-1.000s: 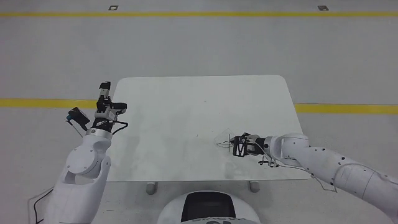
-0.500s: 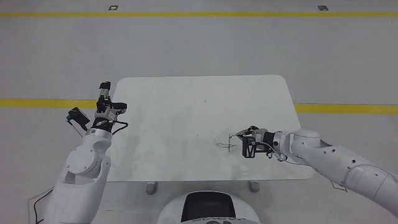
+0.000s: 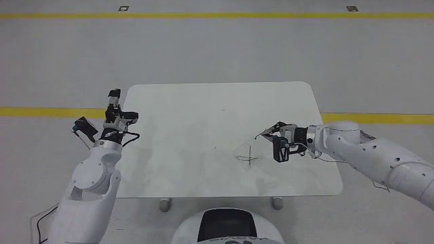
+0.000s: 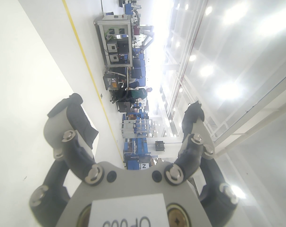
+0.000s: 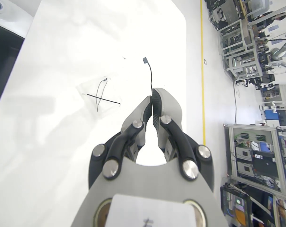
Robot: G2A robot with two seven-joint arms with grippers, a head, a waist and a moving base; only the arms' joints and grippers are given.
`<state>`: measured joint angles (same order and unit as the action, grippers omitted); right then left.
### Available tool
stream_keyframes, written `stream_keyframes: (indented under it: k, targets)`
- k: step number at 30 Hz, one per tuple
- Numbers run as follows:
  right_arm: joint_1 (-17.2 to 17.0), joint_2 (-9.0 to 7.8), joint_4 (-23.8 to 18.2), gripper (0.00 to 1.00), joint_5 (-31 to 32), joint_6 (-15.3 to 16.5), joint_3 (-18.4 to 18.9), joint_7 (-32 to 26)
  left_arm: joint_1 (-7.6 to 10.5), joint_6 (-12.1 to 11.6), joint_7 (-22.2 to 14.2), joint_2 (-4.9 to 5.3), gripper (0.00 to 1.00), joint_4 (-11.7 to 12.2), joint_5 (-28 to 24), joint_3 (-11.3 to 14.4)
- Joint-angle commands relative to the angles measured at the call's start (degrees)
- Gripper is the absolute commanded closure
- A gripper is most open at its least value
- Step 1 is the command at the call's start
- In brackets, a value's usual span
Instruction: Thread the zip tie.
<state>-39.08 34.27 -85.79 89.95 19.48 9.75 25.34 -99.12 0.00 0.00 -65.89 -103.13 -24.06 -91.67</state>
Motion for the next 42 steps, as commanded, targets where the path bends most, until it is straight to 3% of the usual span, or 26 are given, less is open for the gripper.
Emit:
stream_keyframes:
  k: [1,13,34,39,42]
  targets:
    - [0.6,0.14,0.1,1.0,0.0,0.0,0.0,0.6,0.0,0.0,0.0,0.0,0.0,0.0,0.0,0.0]
    - [3.1,0.92,0.5,1.0,0.0,0.0,0.0,3.4,0.0,0.0,0.0,0.0,0.0,0.0,0.0,0.0]
    - [3.6,0.2,0.1,1.0,0.0,0.0,0.0,4.4,0.0,0.0,0.0,0.0,0.0,0.0,0.0,0.0]
    - [4.5,0.08,-1.1,1.0,0.0,-4.9,0.0,10.7,0.0,0.0,0.0,0.0,0.0,0.0,0.0,0.0]
    - [5.1,-0.26,-1.7,1.0,0.0,-5.6,0.0,14.5,0.0,0.0,0.0,0.0,0.0,0.0,0.0,0.0]
